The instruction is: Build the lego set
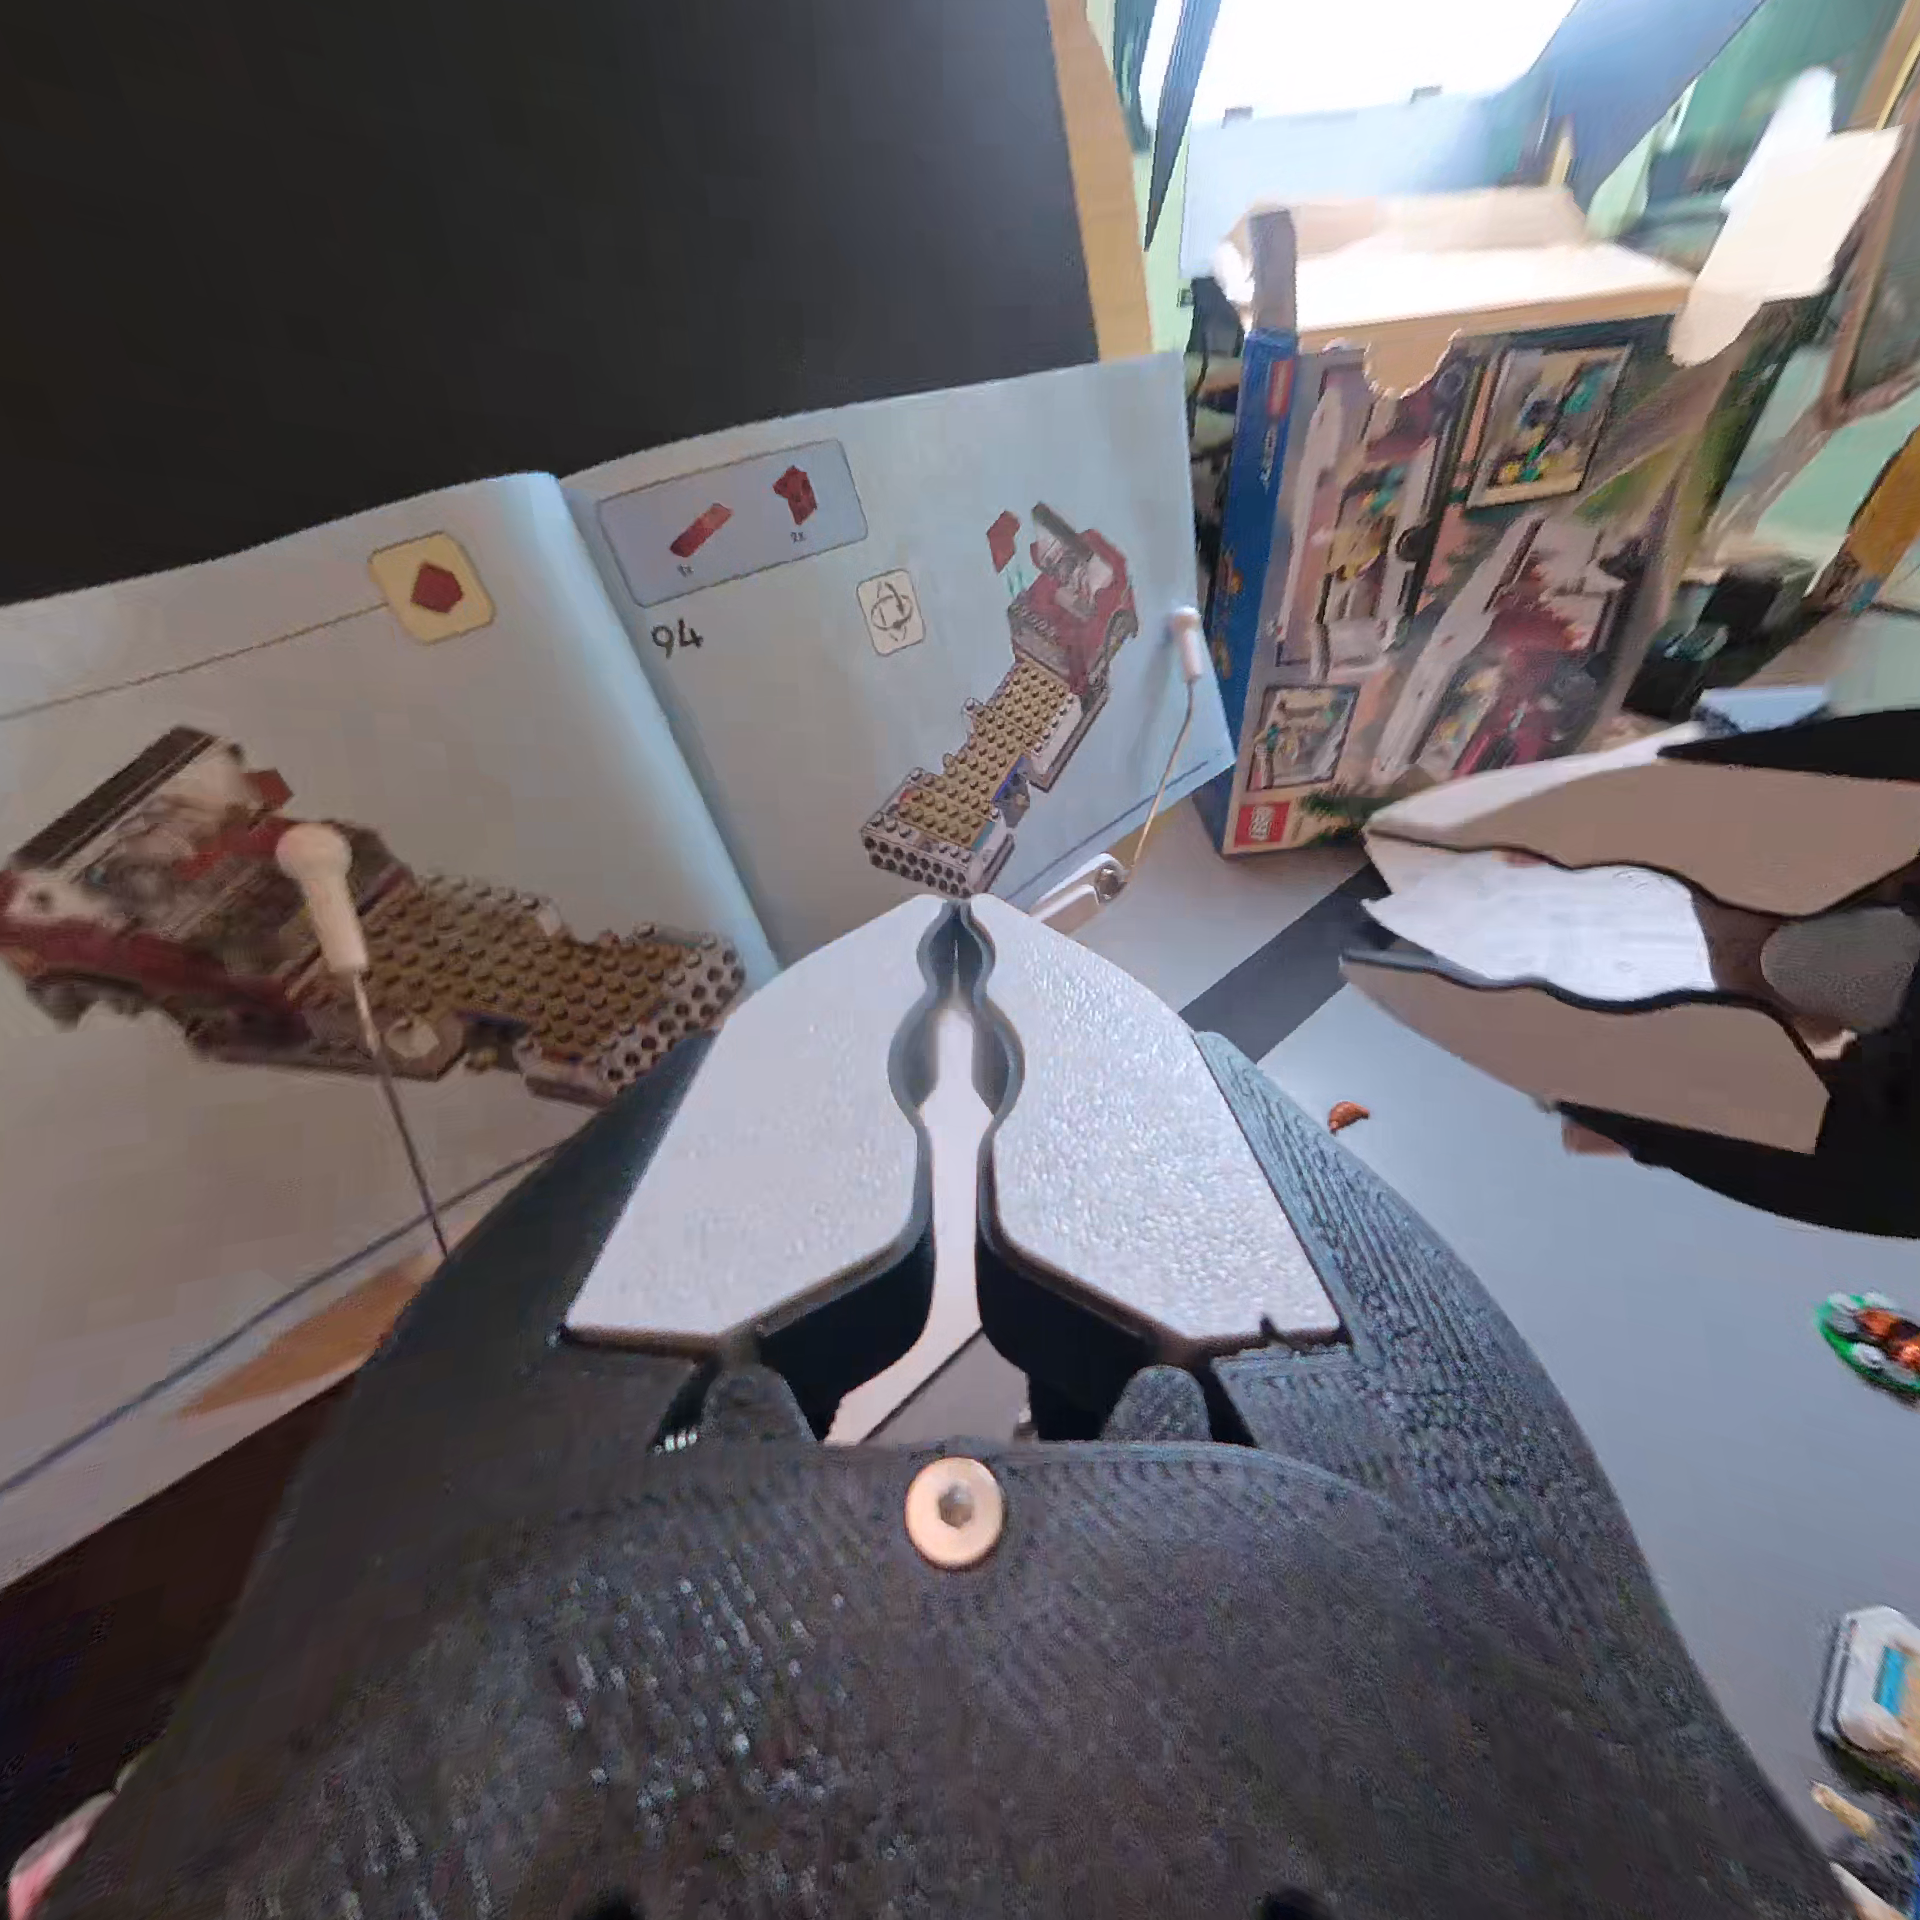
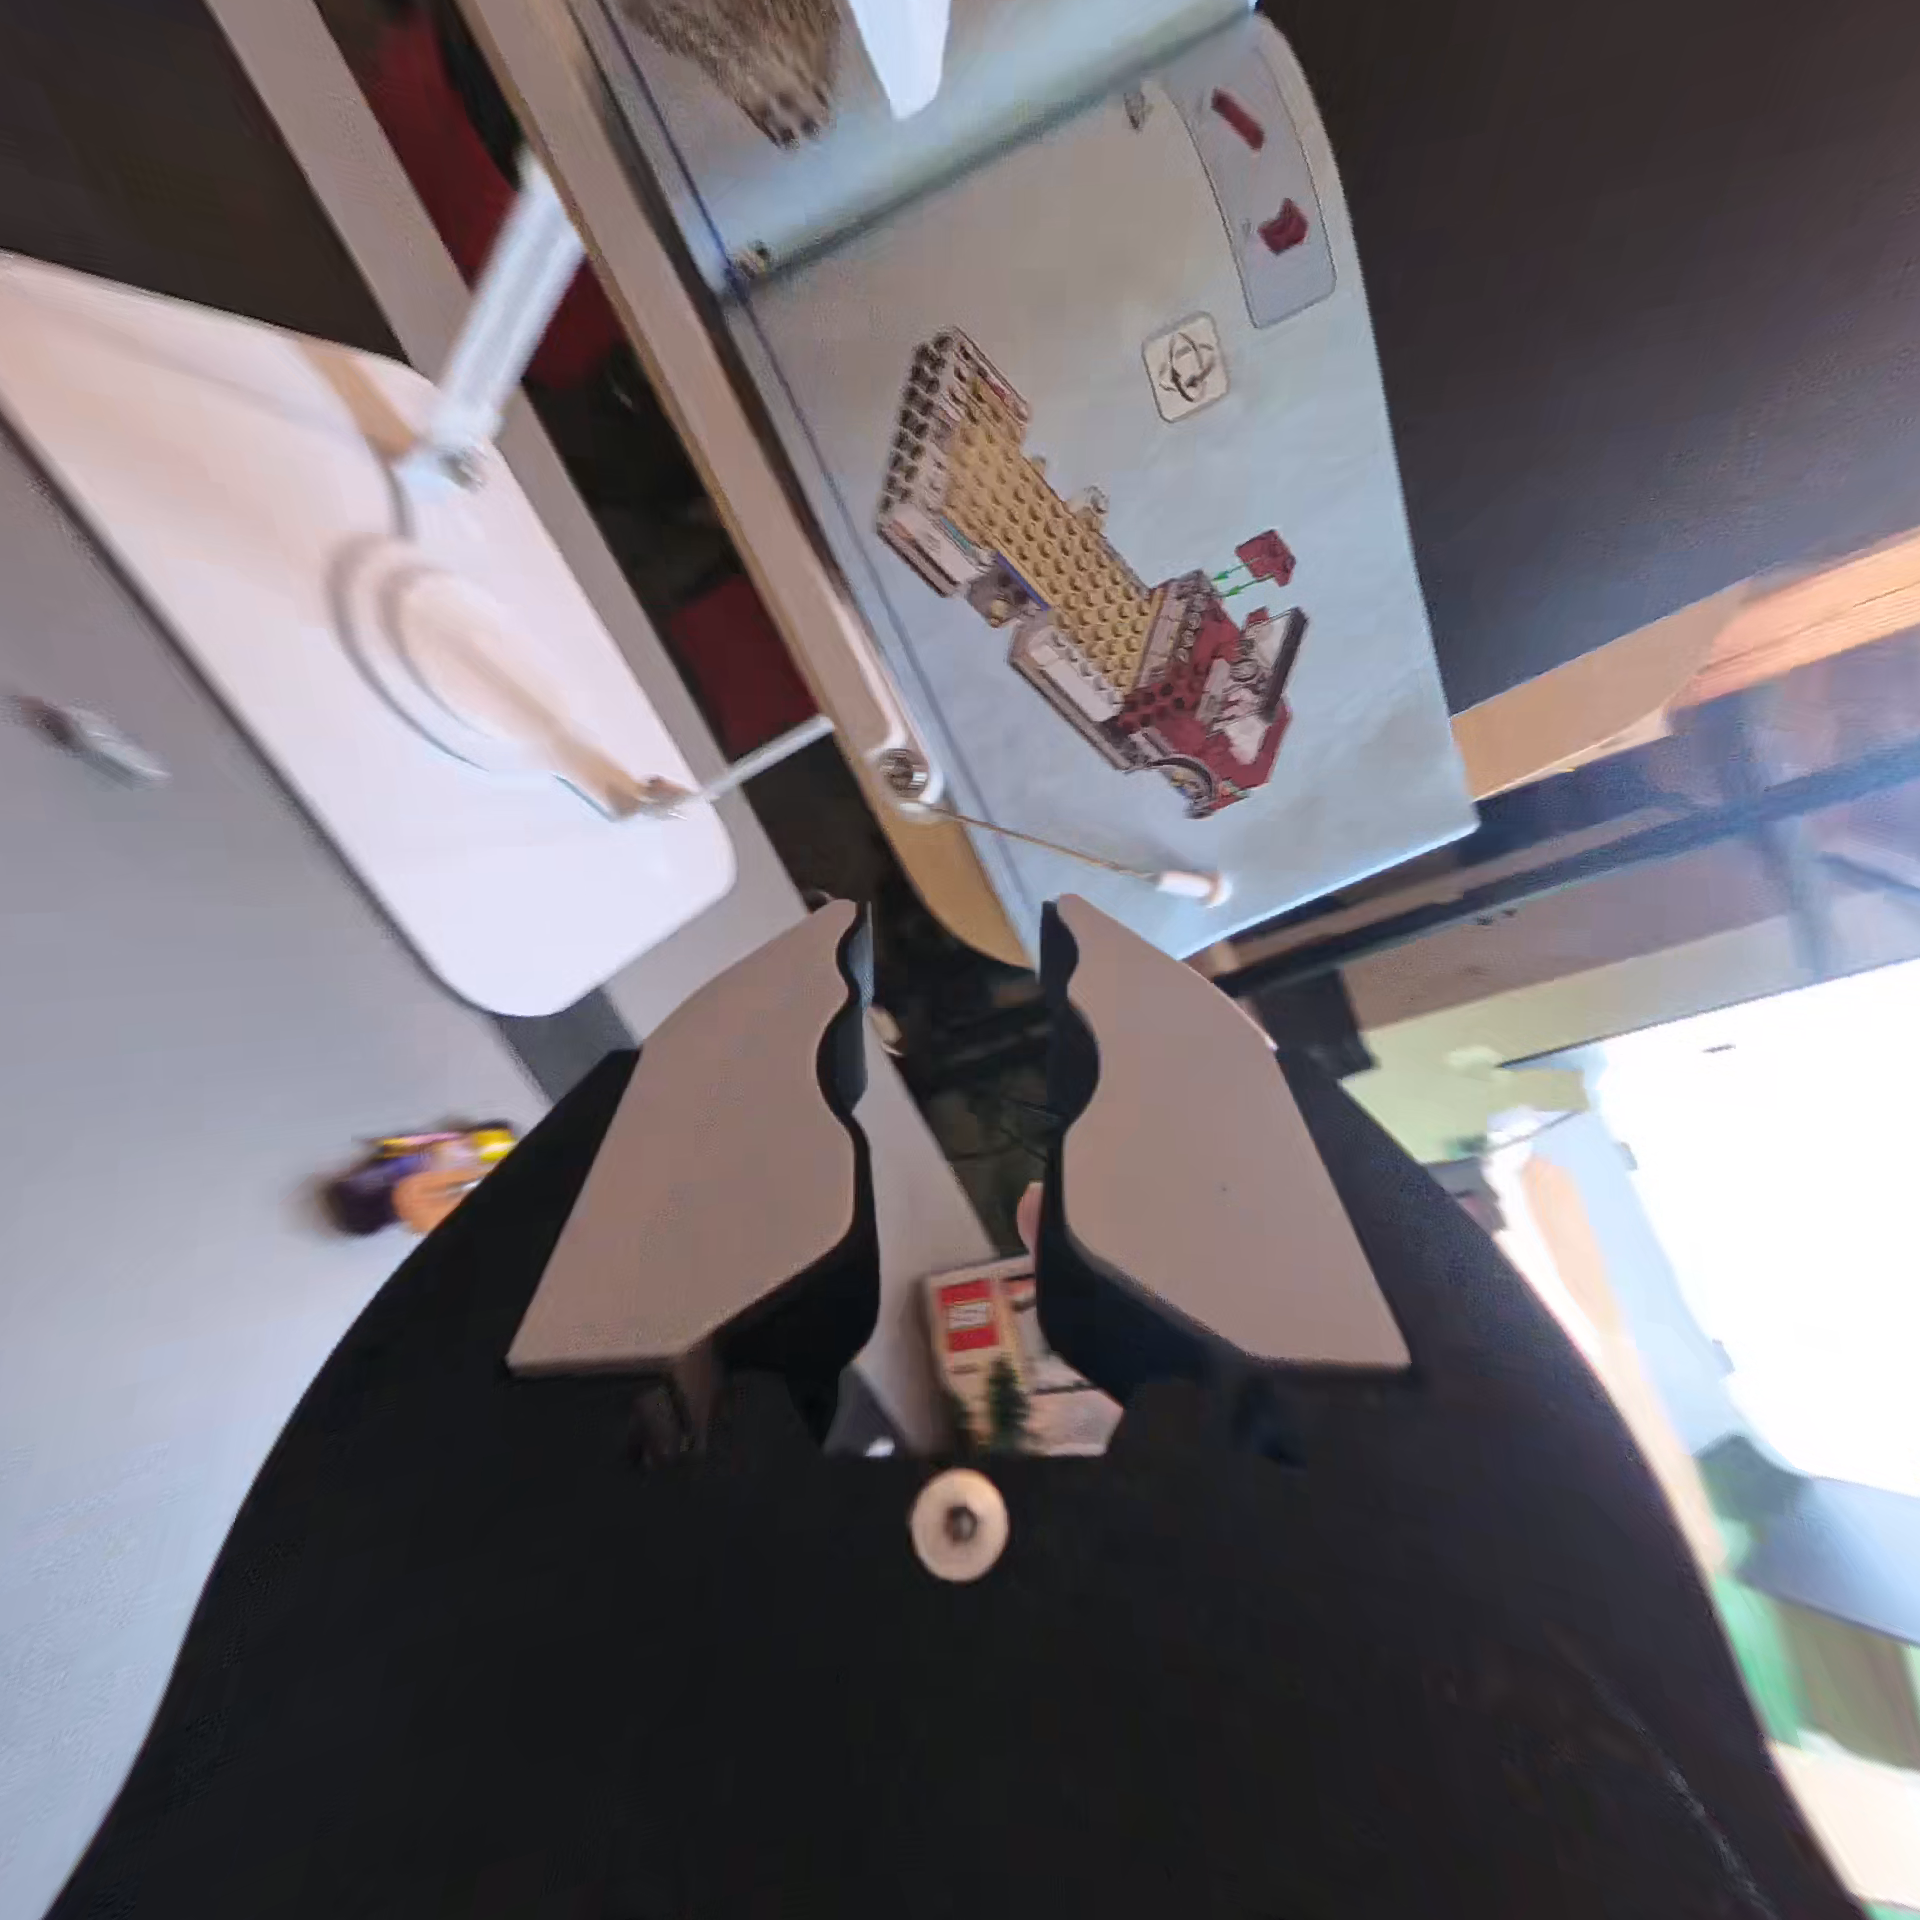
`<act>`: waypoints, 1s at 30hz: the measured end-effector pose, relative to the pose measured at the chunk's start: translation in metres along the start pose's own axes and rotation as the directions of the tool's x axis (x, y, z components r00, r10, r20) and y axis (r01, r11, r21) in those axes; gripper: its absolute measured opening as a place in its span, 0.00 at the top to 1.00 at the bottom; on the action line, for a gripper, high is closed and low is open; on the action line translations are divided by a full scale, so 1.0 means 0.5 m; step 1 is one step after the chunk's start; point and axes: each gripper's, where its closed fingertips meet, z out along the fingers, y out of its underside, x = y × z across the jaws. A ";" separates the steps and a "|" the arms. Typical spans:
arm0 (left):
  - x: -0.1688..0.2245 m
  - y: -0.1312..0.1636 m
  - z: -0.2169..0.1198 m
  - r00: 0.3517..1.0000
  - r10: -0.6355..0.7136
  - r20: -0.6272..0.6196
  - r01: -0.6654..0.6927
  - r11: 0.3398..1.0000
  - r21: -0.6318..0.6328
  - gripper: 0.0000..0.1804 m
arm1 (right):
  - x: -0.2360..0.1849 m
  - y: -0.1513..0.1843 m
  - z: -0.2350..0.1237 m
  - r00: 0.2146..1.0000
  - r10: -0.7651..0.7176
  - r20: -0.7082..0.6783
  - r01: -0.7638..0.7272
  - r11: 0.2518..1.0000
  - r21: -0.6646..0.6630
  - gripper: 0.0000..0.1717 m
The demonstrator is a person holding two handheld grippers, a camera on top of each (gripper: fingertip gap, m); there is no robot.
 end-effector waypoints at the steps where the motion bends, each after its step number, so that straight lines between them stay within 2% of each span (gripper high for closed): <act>1: 0.004 0.003 -0.029 1.000 -0.012 0.010 0.011 0.999 0.046 1.00 | -0.027 -0.004 -0.029 0.995 0.087 0.044 -0.089 0.995 0.034 0.82; 4: 0.008 0.036 -0.102 0.998 -0.026 0.065 0.018 0.992 0.123 0.94 | -0.086 -0.013 -0.103 0.923 0.348 0.166 -0.364 0.928 0.079 0.79; 8: 0.014 0.074 -0.183 0.989 -0.058 0.137 0.034 0.984 0.175 0.91 | -0.106 -0.036 -0.200 0.763 0.590 0.263 -0.631 0.768 0.108 0.74; 12: 0.019 0.089 -0.255 0.976 -0.015 0.217 -0.026 0.982 0.185 0.91 | -0.102 -0.023 -0.289 0.642 0.711 0.288 -0.757 0.647 0.089 0.74; 15: 0.032 0.105 -0.294 0.972 -0.052 0.228 0.004 0.978 0.207 0.92 | -0.100 0.009 -0.328 0.563 0.782 0.266 -0.823 0.560 0.097 0.75; 19: 0.065 0.145 -0.345 0.970 -0.077 0.231 0.027 0.977 0.209 0.92 | -0.086 0.031 -0.337 0.597 0.763 0.248 -0.802 0.574 0.165 0.76; 23: 0.070 0.164 -0.385 0.957 0.002 0.289 -0.064 0.977 0.206 0.92 | -0.076 0.040 -0.339 0.593 0.763 0.257 -0.805 0.549 0.226 0.76; 27: 0.057 0.155 -0.386 0.954 0.030 0.299 -0.098 0.971 0.217 0.92 | -0.081 0.046 -0.336 0.601 0.757 0.256 -0.798 0.553 0.239 0.76; 30: 0.049 0.170 -0.370 0.954 0.042 0.297 -0.104 0.975 0.194 0.92 | -0.088 0.055 -0.328 0.609 0.755 0.245 -0.793 0.566 0.226 0.77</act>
